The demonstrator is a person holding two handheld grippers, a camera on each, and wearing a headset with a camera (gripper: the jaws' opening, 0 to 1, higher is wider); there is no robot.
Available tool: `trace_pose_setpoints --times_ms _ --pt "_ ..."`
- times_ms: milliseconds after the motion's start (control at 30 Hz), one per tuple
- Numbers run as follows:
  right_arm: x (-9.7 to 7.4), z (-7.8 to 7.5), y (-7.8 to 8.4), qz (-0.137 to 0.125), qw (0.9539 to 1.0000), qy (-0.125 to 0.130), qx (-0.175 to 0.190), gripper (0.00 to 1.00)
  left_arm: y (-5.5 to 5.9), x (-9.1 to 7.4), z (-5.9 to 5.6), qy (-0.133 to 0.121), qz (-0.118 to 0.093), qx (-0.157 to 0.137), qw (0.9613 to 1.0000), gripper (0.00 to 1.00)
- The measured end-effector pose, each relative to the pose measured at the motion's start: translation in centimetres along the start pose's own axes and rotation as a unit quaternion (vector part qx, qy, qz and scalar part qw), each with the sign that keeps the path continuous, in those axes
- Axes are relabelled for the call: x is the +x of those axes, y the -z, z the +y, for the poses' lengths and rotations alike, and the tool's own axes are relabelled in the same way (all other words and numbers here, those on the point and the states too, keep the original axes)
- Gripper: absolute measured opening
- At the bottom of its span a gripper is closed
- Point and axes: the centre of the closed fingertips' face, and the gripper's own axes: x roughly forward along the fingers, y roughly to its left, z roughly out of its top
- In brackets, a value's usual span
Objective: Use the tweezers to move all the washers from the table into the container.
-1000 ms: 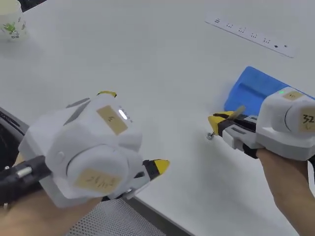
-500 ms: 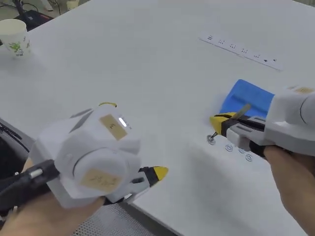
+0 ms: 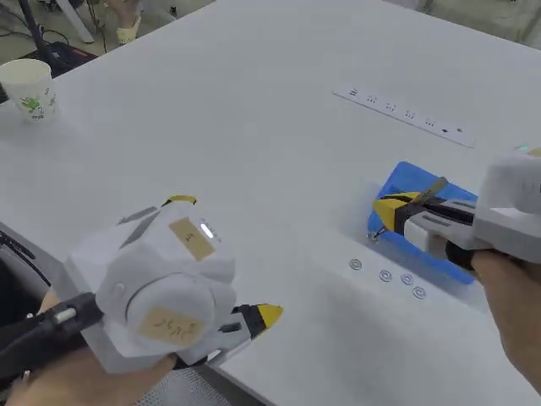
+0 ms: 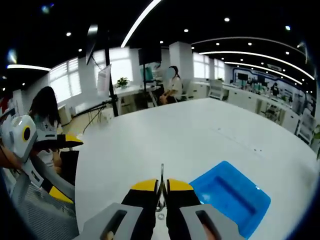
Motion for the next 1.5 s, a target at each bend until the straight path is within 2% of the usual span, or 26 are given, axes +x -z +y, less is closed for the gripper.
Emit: trace_pose_setpoints --times_ms 300,567,633,733,800,900,1200,1500 --pt "-0.4 -1.5 -1.6 -0.013 0.9998 0.014 -0.002 0.02 0.3 0.1 -0.2 0.004 0.008 0.009 0.9999 0.89" --pt "-0.2 -4.3 -2.4 -0.026 0.9986 0.045 0.015 0.02 0.3 0.2 -0.4 0.006 0.011 0.012 0.9999 0.89" --pt "0.0 -4.7 -2.3 -0.025 0.9982 0.050 0.020 0.02 0.3 0.2 -0.2 0.004 0.010 0.010 0.9999 0.89" --pt "0.4 -5.5 -1.7 -0.024 0.9975 0.053 0.039 0.02 -0.5 -0.1 0.2 -0.004 -0.014 -0.002 0.9999 0.89" --pt "0.6 -6.0 -1.5 -0.027 0.9969 0.055 0.050 0.02 -0.6 -0.2 0.4 -0.007 -0.018 -0.009 0.9998 0.89" --pt "0.9 -7.0 -1.4 -0.032 0.9951 0.062 0.069 0.02 -0.5 -0.1 0.4 -0.007 -0.015 -0.009 0.9998 0.88" --pt "2.7 -9.9 -0.2 -0.031 0.9921 0.084 0.088 0.02 -0.3 -0.1 0.4 -0.007 -0.011 -0.010 0.9999 0.86" --pt "4.2 -11.3 1.5 -0.015 0.9894 0.097 0.107 0.02 -0.2 0.0 0.4 -0.007 -0.007 -0.009 0.9999 0.86"
